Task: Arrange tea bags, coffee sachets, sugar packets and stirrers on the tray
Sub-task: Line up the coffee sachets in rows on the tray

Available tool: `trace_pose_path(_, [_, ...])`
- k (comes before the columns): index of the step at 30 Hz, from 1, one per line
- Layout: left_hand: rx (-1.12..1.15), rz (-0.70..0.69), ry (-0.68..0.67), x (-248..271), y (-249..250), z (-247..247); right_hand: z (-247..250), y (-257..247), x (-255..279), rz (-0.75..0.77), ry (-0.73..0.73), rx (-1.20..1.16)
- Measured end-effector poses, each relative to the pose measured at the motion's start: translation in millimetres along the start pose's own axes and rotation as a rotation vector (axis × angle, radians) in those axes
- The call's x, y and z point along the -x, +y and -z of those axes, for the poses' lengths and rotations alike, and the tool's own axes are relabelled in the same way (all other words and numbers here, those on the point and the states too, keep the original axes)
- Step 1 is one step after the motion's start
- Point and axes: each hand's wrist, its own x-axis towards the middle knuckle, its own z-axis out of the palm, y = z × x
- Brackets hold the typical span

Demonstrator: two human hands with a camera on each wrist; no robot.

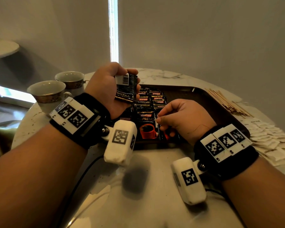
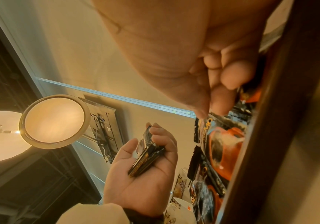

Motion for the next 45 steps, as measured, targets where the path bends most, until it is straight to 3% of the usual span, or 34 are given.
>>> trace_pose_path(10, [-0.004,0.028,0.004,1.9,-4.2,-3.7,2.9,5.0,-2.4,0.019,0.060,-0.109])
trace_pose_path(18, [-0.097,0.069,-0.043,-1.4,-14.8,-5.1,7.7,10.0,-4.4,0.233,0.137,-0.254])
trace_pose_path(29, [-0.151,0.031,-0.024,-0.5,-25.3,-12.5,9.0,9.0,-4.0,0.428,-0.090,-0.175])
trace_pose_path(45, [-0.109,0.062,0.031,4.1,-28.0,-18.4,11.5,6.1,-0.7,0.445,0.013,-0.190])
